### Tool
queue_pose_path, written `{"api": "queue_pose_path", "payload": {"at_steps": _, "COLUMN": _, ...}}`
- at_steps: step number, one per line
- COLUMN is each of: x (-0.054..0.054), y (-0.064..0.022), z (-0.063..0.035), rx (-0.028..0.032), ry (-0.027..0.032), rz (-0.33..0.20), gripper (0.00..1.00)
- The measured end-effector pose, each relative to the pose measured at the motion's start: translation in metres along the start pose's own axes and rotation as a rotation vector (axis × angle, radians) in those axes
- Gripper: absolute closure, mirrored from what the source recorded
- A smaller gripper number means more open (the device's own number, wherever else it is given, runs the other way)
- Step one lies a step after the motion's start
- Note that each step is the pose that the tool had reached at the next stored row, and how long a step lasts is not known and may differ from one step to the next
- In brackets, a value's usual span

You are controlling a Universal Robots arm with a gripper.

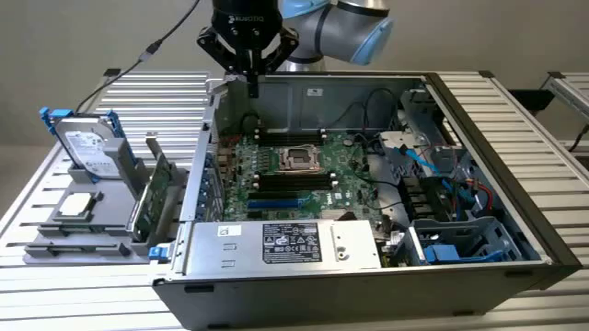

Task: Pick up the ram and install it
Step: 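Reach for the ram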

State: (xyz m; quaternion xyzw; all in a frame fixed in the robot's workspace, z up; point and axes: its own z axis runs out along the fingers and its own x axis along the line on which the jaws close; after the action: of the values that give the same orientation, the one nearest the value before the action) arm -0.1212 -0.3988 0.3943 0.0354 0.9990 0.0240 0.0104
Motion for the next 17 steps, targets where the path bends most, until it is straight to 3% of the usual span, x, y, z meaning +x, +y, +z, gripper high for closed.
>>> {"api": "queue_pose_path", "payload": {"at_steps": 9, "x": 0.000, "y": 0.0000, "z": 0.0000, "rx": 0.0000, "ry": 0.0000, "rz": 0.000, "gripper": 0.89}}
{"api": "queue_pose_path", "payload": {"at_steps": 17, "x": 0.034, "y": -0.0025, "z": -0.0007, "rx": 0.0001, "ry": -0.0002, "rz": 0.000, "gripper": 0.89}}
